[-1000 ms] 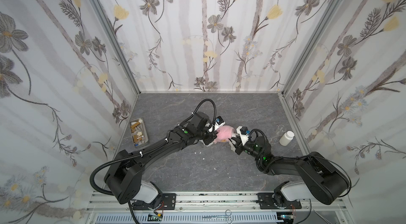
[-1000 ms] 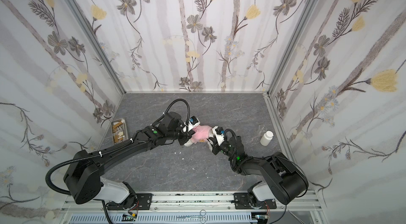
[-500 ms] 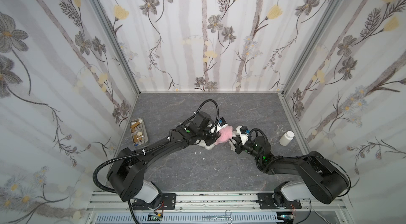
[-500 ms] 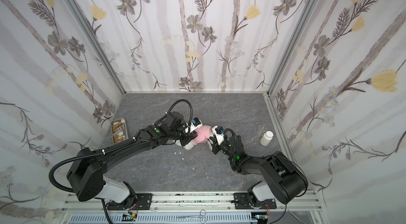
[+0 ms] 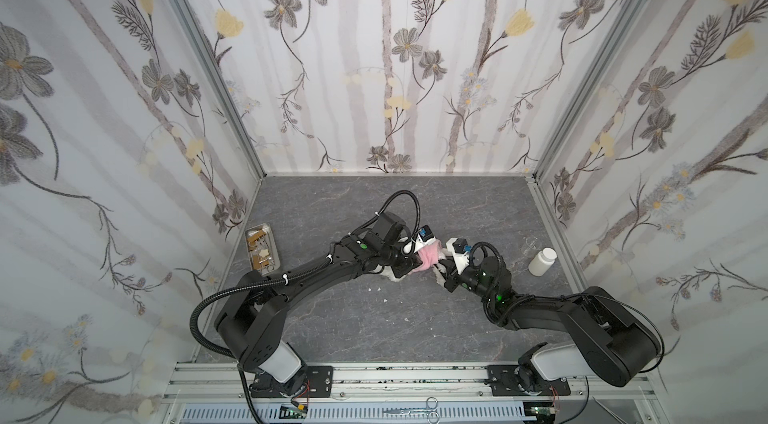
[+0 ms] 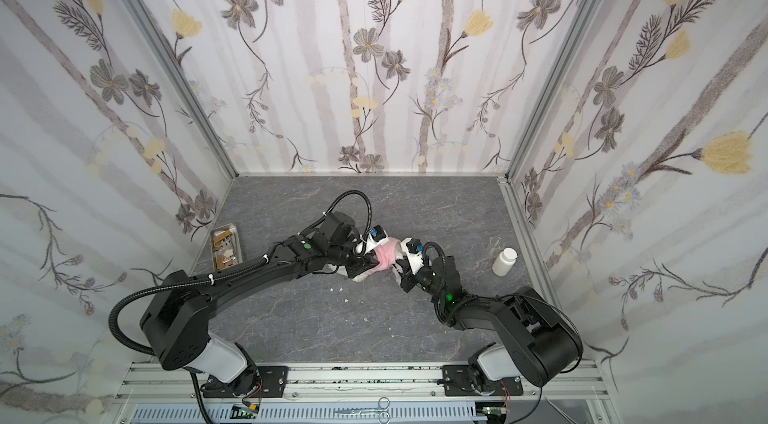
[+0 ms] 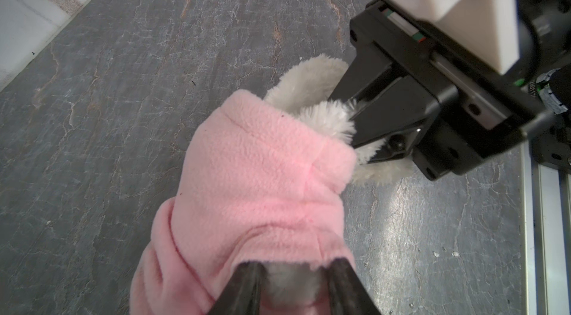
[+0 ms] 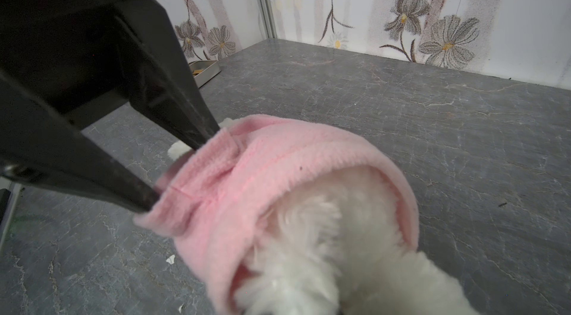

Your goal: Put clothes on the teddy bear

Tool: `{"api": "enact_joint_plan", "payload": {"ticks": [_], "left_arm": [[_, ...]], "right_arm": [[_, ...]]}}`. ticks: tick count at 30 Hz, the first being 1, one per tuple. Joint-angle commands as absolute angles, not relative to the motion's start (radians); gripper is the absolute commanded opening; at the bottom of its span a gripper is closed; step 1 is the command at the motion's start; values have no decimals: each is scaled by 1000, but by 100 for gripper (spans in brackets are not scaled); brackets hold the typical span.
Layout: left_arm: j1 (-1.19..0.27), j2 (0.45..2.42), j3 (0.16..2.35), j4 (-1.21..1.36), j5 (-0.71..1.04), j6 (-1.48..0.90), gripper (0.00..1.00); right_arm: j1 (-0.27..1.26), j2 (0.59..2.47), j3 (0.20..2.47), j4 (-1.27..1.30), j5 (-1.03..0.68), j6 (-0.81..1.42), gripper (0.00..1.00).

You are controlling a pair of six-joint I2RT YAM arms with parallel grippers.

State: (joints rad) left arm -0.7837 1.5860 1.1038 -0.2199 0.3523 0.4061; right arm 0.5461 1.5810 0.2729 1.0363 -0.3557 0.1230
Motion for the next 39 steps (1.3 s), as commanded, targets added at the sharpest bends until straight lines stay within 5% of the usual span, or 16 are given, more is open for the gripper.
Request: {"api": "enact_joint_plan", "payload": {"ticks": [1,11,23,39], "left_arm": [[-791,1623,1124,-226,334,421,41],[-801,1663,1132,-225,230,431,39],[-781,1661,1125,-227,227,415,0],[-690,1483,1029,-154,352,308,0]], "right_arm": [[558,1589,273,1162,-390,169,0],[565,1612,259,1219,-394,222,0],[562,1606,243,1229,-368,225,0],[511,1605,199,1231,-282,253,0]]}}
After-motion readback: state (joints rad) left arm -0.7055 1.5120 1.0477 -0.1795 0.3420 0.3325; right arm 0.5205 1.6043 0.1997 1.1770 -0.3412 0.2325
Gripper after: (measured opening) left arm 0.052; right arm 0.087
